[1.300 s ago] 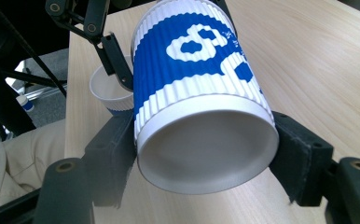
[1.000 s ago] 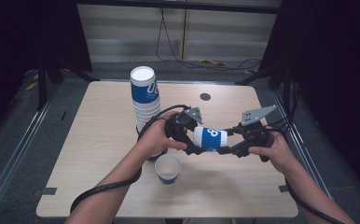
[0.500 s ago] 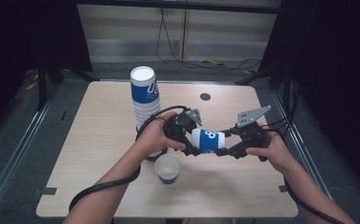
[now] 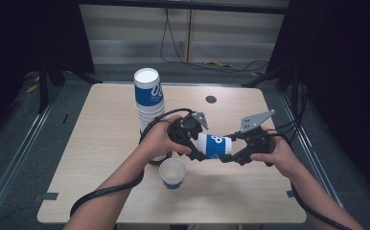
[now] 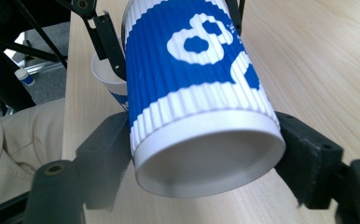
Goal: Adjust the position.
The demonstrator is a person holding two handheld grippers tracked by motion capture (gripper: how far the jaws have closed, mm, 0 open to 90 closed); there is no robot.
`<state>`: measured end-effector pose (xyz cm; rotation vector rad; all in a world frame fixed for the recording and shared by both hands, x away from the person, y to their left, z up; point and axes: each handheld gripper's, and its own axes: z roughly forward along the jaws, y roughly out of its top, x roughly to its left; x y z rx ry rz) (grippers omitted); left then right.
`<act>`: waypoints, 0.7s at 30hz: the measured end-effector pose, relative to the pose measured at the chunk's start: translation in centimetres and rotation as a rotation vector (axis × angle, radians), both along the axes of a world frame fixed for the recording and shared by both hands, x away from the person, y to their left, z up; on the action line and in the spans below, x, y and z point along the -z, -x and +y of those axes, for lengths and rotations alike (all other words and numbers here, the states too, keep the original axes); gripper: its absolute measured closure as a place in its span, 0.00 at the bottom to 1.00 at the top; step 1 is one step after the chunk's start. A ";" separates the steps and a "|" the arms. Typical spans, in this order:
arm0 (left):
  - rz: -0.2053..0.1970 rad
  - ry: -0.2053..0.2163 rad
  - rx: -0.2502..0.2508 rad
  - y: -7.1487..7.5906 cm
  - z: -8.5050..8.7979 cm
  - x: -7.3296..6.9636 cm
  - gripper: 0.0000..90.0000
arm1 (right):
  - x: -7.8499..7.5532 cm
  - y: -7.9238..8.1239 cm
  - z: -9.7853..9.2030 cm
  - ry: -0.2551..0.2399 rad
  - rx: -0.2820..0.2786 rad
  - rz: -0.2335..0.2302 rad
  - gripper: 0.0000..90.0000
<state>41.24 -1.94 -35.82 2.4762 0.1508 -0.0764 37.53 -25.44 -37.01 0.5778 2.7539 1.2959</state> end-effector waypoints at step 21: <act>-0.011 -0.129 0.000 0.2 -0.4 0.4 0.22 | -0.5 0.1 1.7 0.233 -0.010 0.016 0.17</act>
